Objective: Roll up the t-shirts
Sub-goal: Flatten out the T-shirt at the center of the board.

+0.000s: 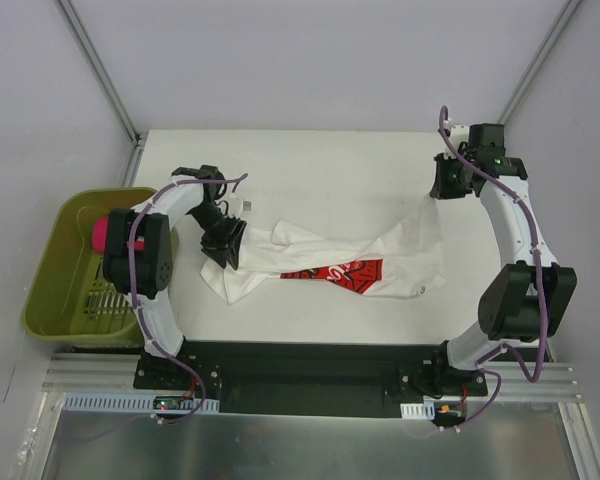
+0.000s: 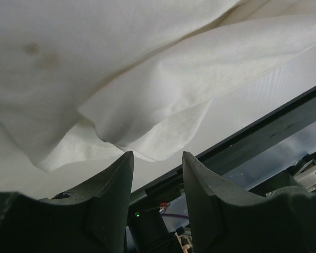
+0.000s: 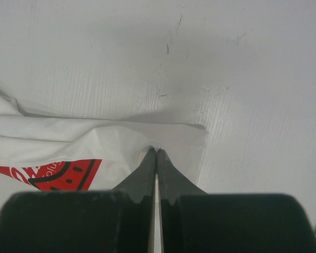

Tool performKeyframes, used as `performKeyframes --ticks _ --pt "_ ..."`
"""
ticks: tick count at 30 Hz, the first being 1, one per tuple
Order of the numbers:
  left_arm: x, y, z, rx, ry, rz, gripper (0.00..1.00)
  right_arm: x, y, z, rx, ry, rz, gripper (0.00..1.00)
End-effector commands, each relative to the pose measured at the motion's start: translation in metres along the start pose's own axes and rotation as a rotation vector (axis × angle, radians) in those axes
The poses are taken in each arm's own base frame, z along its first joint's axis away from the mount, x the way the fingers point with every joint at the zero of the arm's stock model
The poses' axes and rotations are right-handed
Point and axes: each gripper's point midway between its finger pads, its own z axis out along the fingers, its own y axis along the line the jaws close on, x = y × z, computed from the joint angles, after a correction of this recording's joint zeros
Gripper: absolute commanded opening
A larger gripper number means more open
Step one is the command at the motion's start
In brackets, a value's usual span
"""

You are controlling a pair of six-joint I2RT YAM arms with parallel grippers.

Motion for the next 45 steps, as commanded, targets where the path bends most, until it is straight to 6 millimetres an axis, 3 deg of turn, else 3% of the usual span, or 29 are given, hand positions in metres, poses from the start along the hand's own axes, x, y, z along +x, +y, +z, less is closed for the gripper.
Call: performKeyframes --ticks 1,17,26,38,45 --pt "0.002 -0.003 -0.001 0.012 0.039 -0.053 0.43 -0.007 0.001 -0.006 0.007 -0.021 -0.019 0.01" --pt "-0.021 0.025 0.008 -0.056 0.054 -0.116 0.45 -0.011 0.001 -0.003 0.012 -0.027 -0.025 0.01" --pt "-0.026 0.011 0.002 0.014 0.02 -0.107 0.39 -0.005 0.002 -0.002 0.011 -0.02 -0.029 0.01" --pt "-0.007 0.002 0.004 0.053 0.045 -0.11 0.29 -0.006 0.005 0.002 0.001 -0.022 -0.034 0.01" --pt "-0.013 0.012 0.008 0.02 0.053 -0.116 0.37 -0.007 0.005 0.002 0.001 -0.022 -0.038 0.01"
